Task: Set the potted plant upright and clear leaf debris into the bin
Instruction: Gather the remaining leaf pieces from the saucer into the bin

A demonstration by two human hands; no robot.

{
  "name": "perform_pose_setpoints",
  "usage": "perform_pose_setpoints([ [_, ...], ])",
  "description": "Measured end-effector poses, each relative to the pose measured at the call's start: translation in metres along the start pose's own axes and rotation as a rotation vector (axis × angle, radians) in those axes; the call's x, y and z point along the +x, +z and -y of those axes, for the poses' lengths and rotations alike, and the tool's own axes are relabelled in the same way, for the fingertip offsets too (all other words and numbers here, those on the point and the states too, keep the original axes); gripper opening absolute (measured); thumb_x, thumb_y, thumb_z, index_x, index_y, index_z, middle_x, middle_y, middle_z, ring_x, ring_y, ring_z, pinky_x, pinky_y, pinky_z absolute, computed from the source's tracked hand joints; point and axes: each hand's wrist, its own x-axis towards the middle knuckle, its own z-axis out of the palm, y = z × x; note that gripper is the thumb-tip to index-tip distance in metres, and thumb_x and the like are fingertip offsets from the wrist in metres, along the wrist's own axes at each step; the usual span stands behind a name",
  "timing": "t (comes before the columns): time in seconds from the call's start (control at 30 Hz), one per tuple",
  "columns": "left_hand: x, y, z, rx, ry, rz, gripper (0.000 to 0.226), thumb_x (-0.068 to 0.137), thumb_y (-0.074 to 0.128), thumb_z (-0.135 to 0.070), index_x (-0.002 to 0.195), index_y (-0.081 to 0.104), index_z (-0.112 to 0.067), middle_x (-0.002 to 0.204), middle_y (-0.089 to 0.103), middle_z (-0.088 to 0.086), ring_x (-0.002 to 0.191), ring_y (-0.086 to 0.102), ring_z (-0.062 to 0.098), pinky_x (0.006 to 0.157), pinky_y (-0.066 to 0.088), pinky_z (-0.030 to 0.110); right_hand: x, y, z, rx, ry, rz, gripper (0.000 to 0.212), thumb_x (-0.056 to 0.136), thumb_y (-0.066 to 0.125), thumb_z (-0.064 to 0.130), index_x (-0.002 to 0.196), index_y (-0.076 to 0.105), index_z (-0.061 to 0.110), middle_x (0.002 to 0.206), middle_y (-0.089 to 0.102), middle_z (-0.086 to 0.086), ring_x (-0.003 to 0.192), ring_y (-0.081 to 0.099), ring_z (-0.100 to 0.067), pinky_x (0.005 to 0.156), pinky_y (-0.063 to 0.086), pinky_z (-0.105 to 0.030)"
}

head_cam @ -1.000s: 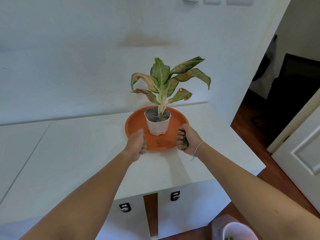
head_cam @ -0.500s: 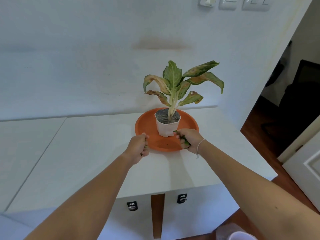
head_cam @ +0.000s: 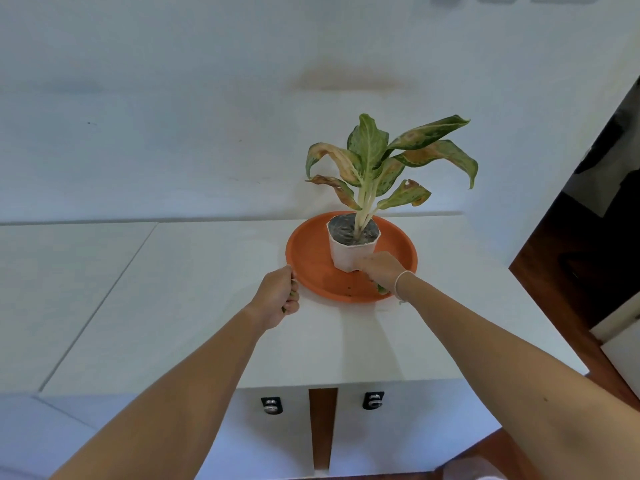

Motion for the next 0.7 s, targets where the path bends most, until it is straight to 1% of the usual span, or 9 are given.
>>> perform_pose_setpoints([
  [0.1,0.0,0.001,0.001,-0.002,-0.001,-0.009,0.029,0.095,0.029,-0.014,0.067,0.033,-0.018,0.041,0.027,-0.009,0.035,0.016,0.007,0.034,0.015,0.018,0.004,0.0,-0.004,-0.276,-0.144,0.03,0.037,0.088,0.061,0.033,0.059,0.041,0.022,0.067,0.044,0.004,0.061,0.042,-0.009,0.054,0.03,-0.018],
  [0.17,0.0,0.002,0.001,-0.004,-0.002,-0.018,0.028,0.095,0.029,-0.014,0.067,0.033,-0.018,0.041,0.027,-0.009,0.036,0.016,0.007,0.033,0.016,0.018,0.007,0.001,-0.004,-0.413,-0.195,0.064,0.031,0.083,0.067,0.034,0.062,0.05,0.02,0.084,0.061,-0.003,0.08,0.055,-0.015,0.069,0.041,-0.021],
  [0.23,0.0,0.004,0.001,-0.002,-0.003,-0.028,0.028,0.094,0.029,-0.013,0.066,0.033,-0.018,0.042,0.026,-0.008,0.036,0.016,0.008,0.033,0.016,0.018,0.009,0.002,-0.004,-0.532,-0.203,0.116,0.017,0.081,0.07,0.034,0.079,0.065,0.018,0.107,0.067,-0.004,0.095,0.057,-0.017,0.078,0.045,-0.025],
  [0.27,0.0,0.004,0.001,0.0,-0.002,-0.031,0.029,0.094,0.029,-0.013,0.066,0.033,-0.018,0.042,0.026,-0.008,0.036,0.016,0.008,0.033,0.016,0.018,0.009,0.002,-0.004,-0.592,-0.212,0.135,0.02,0.082,0.069,0.034,0.091,0.069,0.016,0.111,0.068,-0.003,0.096,0.057,-0.016,0.078,0.044,-0.024],
  [0.3,0.001,0.004,0.001,0.001,-0.001,-0.033,0.029,0.094,0.029,-0.014,0.066,0.033,-0.018,0.042,0.026,-0.008,0.036,0.016,0.008,0.033,0.016,0.018,0.008,0.002,-0.004,-0.645,-0.226,0.14,0.025,0.083,0.068,0.034,0.099,0.07,0.015,0.112,0.068,-0.003,0.098,0.058,-0.017,0.077,0.043,-0.024],
  [0.37,0.001,0.005,0.001,-0.002,-0.003,-0.041,0.03,0.095,0.029,-0.015,0.066,0.033,-0.018,0.041,0.027,-0.009,0.035,0.017,0.007,0.033,0.016,0.018,0.008,0.003,-0.005,-0.711,-0.259,0.126,0.028,0.084,0.068,0.032,0.105,0.07,0.013,0.113,0.068,-0.004,0.104,0.06,-0.02,0.079,0.045,-0.024],
  [0.47,0.002,0.006,0.001,-0.001,-0.003,-0.051,0.03,0.096,0.029,-0.015,0.066,0.034,-0.018,0.041,0.027,-0.009,0.036,0.017,0.007,0.034,0.016,0.018,0.012,0.007,-0.008,-0.765,-0.288,0.094,0.027,0.084,0.067,0.031,0.105,0.069,0.015,0.114,0.067,-0.005,0.106,0.06,-0.021,0.085,0.049,-0.028],
  [0.6,0.002,0.006,0.003,-0.003,-0.015,-0.063,0.029,0.096,0.03,-0.016,0.067,0.033,-0.018,0.043,0.025,-0.008,0.038,0.016,0.008,0.034,0.016,0.018,0.012,0.01,-0.009,-0.793,-0.334,0.075,0.027,0.087,0.064,0.031,0.107,0.069,0.014,0.113,0.067,-0.005,0.105,0.061,-0.023,0.085,0.05,-0.029],
  [0.7,0.001,0.008,0.005,-0.003,-0.019,-0.067,0.029,0.096,0.03,-0.016,0.068,0.033,-0.018,0.043,0.025,-0.008,0.038,0.016,0.008,0.034,0.017,0.018,0.013,0.013,-0.011,-0.809,-0.362,0.057,0.023,0.088,0.062,0.028,0.103,0.07,0.013,0.109,0.068,-0.006,0.102,0.062,-0.023,0.084,0.052,-0.032],
])
